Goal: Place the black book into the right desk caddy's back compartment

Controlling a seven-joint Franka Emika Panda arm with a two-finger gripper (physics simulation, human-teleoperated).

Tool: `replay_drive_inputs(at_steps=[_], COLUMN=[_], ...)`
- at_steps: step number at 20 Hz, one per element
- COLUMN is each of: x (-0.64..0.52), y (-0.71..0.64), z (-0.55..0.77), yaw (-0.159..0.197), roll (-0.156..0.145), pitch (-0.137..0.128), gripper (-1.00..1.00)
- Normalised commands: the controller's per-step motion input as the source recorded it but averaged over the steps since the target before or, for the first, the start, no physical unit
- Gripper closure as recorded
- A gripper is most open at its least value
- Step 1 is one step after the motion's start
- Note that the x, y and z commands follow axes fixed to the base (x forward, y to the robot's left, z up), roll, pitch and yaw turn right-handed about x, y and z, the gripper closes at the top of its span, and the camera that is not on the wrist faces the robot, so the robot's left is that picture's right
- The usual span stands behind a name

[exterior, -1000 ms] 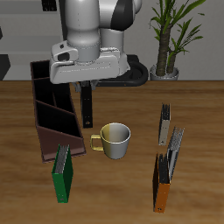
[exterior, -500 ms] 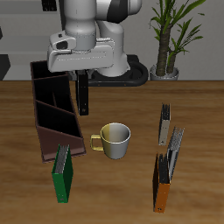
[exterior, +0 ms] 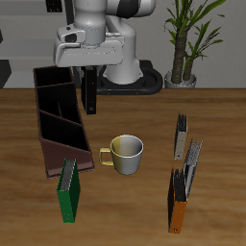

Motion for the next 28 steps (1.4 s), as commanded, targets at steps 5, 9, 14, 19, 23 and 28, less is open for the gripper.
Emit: replay_drive_inputs(at_steps=[5, 9, 14, 19, 23, 28], x=[-0.38, -0.40, -0.30, -0.30, -0.31, -0.20], y=[-0.19, -0.21, -0.04, -0.05, -0.14, -0.11], z=[-0.12, -0.04, 0.06, 0.11, 0.16, -0.12], yaw=[0.056, 0.034, 0.029, 0.007, 0.002, 0.016], roll=[-0.048, -0.066, -0.026, -0.011, -0.050, -0.067], pitch=[0.036, 0.015, -0.021, -0.010, -0.039, -0.008], gripper=[1.00, 1.00, 1.00, 1.00, 1.00, 1.00])
